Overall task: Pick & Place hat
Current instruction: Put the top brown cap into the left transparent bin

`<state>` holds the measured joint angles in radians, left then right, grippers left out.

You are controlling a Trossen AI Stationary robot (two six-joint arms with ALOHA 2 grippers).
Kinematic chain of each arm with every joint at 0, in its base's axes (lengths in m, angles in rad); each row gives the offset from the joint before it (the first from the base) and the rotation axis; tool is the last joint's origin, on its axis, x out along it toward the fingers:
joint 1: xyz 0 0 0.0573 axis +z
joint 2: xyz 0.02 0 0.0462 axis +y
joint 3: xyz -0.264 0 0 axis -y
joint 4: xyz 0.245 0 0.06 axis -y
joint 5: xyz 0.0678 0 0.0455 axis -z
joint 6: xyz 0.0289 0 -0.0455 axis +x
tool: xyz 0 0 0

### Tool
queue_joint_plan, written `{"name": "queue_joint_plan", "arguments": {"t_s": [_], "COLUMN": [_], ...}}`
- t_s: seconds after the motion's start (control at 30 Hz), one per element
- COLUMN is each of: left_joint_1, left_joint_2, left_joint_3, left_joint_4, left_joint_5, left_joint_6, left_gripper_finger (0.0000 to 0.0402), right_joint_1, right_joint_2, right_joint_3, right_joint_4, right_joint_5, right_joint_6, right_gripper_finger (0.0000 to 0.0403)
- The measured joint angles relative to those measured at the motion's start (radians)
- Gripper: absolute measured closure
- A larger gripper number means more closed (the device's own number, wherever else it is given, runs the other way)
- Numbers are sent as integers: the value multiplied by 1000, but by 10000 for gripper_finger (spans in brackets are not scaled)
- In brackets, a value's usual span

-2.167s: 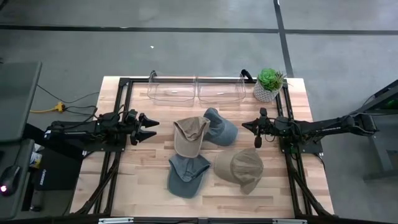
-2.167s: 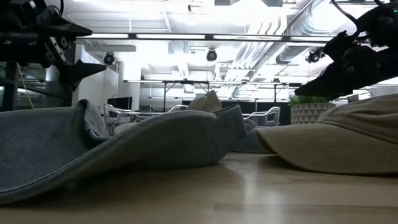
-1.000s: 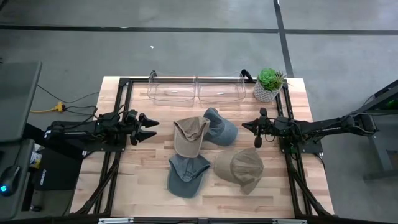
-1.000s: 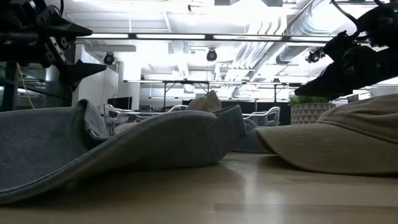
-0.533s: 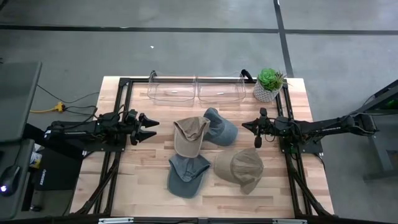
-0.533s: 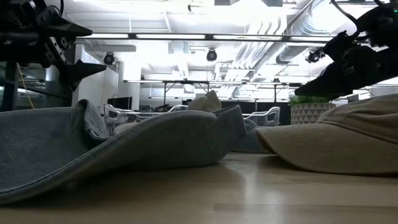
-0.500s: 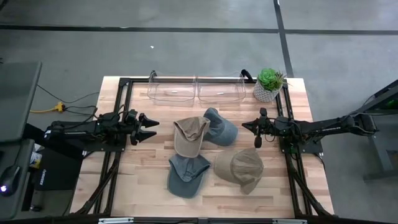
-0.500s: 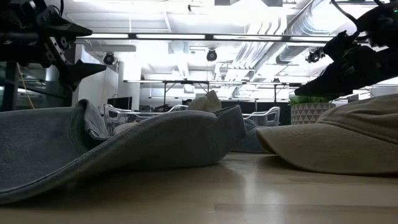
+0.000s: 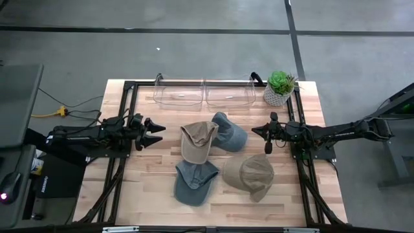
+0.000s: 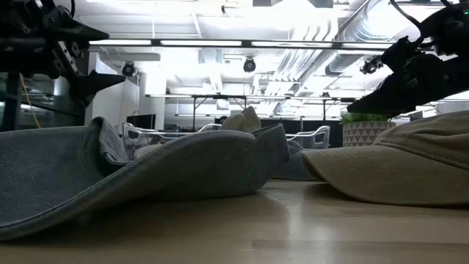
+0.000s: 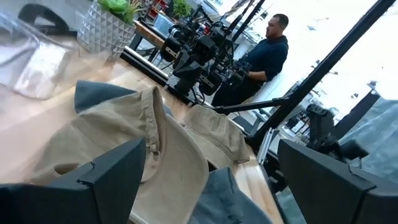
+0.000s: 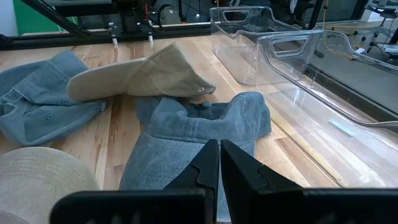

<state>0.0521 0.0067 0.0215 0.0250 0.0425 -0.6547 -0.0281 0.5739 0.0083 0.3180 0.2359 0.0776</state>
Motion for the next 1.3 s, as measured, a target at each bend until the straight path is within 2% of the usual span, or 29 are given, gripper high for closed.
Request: {"name": "queue_joint_plan", "arguments": {"t_s": [0.3,0.5,0.7,0.87,0.97,1.07,1.3], "left_joint_1": [0,0,0,0,0,1,0], "left_joint_2": [0,0,0,0,11,61,225], "left_joint_3": [11,14,17,17,21,32,77], "left_joint_4": [1,2,-9,-32,-70,-82,-157], "left_joint_5": [56,61,67,8,-82,-154,-170], "left_joint_6": [-576,-872,-1019,-1146,-1231,-1259,-1319], "left_gripper_finger": [53,53,53,53,53,53,53], "right_joint_1": [0,0,0,0,0,0,0], "right_joint_2": [0,0,0,0,0,0,1], "right_joint_3": [0,0,0,0,0,0,0], "right_joint_4": [0,0,0,0,0,0,0], "right_joint_5": [0,0,0,0,0,0,0], "right_joint_6": [0,0,0,0,0,0,0], "right_gripper_finger": [391,391,391,391,391,391,391]}}
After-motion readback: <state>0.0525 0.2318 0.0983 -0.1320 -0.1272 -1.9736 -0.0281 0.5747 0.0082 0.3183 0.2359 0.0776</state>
